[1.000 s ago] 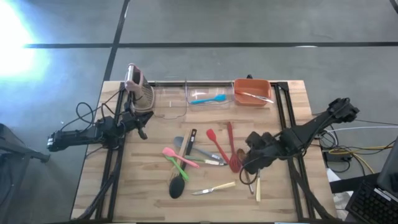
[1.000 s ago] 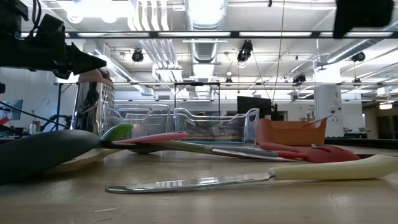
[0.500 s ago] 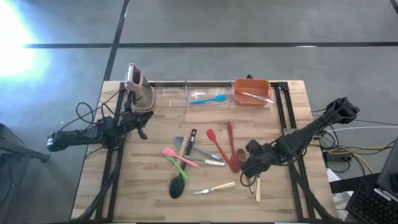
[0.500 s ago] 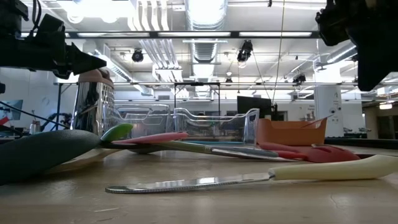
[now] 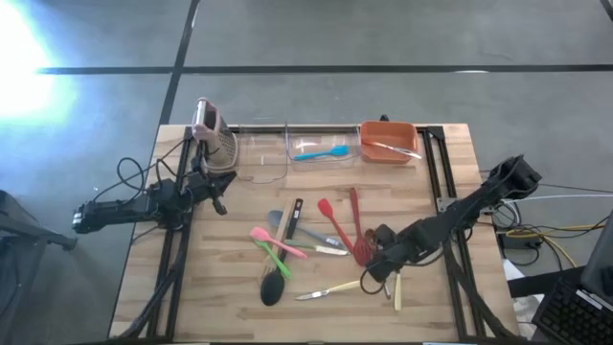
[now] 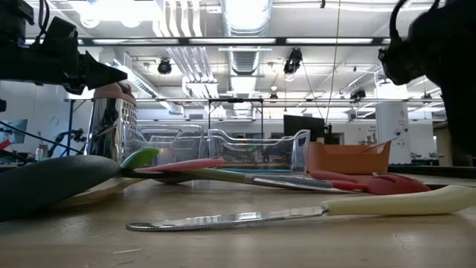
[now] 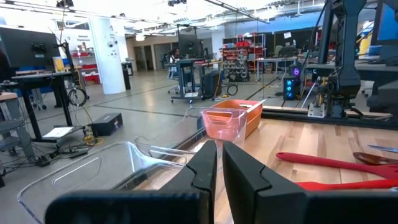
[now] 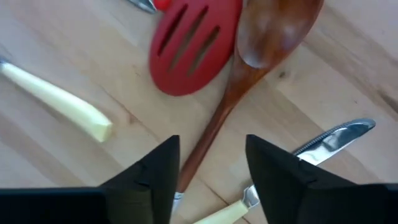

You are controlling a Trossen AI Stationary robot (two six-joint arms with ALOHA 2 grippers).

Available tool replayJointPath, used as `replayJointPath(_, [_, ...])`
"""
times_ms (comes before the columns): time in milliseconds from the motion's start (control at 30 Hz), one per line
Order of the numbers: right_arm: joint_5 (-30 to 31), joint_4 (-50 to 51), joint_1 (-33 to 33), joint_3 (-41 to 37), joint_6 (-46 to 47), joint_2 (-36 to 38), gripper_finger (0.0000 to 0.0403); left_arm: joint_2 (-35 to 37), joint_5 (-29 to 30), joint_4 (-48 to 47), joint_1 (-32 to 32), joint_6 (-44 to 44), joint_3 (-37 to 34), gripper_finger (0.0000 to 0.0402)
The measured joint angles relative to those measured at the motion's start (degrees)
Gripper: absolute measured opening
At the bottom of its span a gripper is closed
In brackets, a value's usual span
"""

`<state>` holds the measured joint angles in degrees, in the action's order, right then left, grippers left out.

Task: Pick & Place Kitchen Items
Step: Put the brown serving spoon into the left transparent bin

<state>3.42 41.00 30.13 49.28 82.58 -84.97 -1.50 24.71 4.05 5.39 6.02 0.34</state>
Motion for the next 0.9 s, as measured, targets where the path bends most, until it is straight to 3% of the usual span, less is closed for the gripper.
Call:
replayJointPath(333, [-1.22, -2.14, 0.0, 0.0, -0.16, -6.83, 0.0221, 0.0, 0.0, 0.0, 0.0, 0.0, 0.0, 0.003])
replayJointPath(733, [-1.72, -4.73, -0.02, 0.48, 1.2, -13.41, 0.0217, 0.0, 0.0, 0.0, 0.0, 0.0, 0.0, 0.003])
replayJointPath(900, [-0.7, -3.85, -0.37, 0.48, 4.56, -13.81, 0.0188, 0.02, 0.0, 0.0, -0.02, 0.02, 0.0, 0.003])
